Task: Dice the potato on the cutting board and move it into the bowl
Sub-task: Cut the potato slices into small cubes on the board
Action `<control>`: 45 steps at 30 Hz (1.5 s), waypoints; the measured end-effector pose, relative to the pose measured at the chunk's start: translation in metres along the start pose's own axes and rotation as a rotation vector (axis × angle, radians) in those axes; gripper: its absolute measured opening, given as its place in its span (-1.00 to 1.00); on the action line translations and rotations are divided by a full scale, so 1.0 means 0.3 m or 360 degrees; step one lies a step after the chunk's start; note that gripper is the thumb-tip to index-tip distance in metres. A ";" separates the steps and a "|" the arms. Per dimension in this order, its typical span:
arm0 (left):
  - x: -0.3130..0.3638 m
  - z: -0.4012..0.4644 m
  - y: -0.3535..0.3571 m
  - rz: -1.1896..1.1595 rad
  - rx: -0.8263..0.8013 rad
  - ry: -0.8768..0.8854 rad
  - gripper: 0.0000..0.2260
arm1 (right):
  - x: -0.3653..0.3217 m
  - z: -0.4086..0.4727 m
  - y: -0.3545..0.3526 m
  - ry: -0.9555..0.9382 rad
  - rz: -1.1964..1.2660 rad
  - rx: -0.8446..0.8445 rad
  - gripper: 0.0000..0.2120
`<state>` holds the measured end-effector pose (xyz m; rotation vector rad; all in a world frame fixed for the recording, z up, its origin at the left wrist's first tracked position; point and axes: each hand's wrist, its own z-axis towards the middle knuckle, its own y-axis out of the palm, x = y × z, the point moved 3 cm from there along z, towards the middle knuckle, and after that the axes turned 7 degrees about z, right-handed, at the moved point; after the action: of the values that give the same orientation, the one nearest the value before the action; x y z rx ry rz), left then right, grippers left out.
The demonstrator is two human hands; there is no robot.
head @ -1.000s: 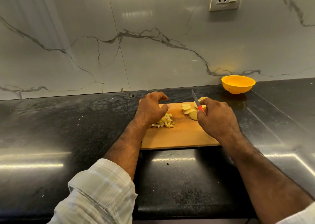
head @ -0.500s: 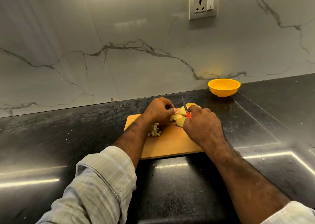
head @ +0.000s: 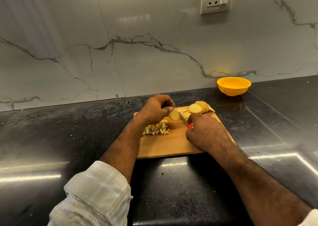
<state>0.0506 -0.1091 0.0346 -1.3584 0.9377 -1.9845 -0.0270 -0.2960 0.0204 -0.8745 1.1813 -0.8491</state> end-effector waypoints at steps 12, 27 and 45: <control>0.004 -0.023 0.065 0.0749 -0.0163 -0.0080 -0.73 | -0.017 0.005 0.040 0.0092 0.0090 -0.0203 -0.54; -0.018 -0.030 0.026 0.0441 -0.0390 -0.0063 -0.81 | -0.036 0.001 0.039 0.0028 0.0108 -0.0171 -0.61; -0.007 -0.023 0.032 0.0464 -0.0325 -0.0089 -0.82 | -0.084 -0.007 0.042 -0.0035 0.0046 -0.0158 -0.68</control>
<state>0.0455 -0.1117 0.0241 -1.2912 1.2615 -1.6605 -0.0322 -0.2682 0.0188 -0.9428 1.2225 -0.7608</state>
